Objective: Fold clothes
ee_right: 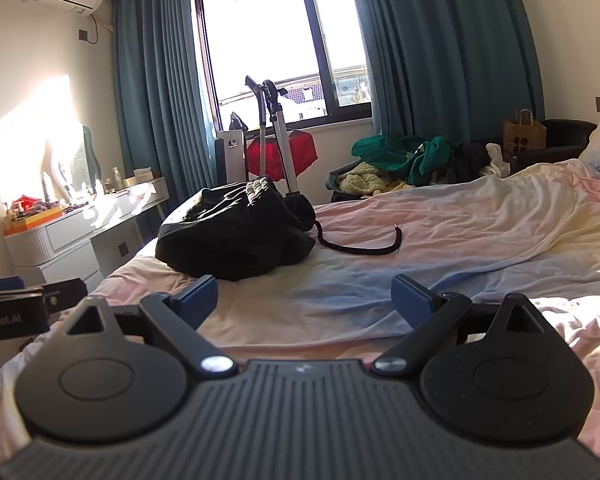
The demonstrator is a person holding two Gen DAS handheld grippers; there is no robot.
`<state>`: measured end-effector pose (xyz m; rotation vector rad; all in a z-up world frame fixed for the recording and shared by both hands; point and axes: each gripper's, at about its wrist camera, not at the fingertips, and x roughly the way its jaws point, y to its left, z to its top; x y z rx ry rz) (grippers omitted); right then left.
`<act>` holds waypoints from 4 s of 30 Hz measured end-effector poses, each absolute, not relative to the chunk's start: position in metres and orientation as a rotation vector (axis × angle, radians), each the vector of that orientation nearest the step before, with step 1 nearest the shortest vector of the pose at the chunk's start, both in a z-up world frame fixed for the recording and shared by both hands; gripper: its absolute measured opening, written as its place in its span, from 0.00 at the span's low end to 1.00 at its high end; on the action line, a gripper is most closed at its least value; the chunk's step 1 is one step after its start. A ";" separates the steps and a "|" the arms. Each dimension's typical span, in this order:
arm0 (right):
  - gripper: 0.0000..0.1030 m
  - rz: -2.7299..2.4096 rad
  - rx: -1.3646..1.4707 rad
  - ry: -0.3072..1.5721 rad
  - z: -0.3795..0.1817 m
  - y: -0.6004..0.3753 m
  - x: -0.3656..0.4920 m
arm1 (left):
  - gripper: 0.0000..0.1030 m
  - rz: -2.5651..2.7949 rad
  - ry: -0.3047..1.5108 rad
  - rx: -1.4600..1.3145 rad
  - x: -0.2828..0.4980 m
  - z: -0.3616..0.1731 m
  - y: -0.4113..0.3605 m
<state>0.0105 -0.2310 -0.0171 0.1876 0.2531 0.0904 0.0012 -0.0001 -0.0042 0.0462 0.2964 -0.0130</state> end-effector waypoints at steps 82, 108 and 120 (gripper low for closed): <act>0.65 0.359 0.259 0.522 -0.093 -0.222 0.550 | 1.00 -0.134 0.352 0.008 0.165 -0.095 0.045; 0.09 0.243 0.259 0.304 0.021 -0.211 0.172 | 1.00 -0.108 0.167 -0.117 0.110 -0.038 0.063; 0.10 0.113 0.212 0.584 -0.035 -0.236 0.051 | 1.00 -0.170 0.270 -0.120 0.068 -0.033 0.046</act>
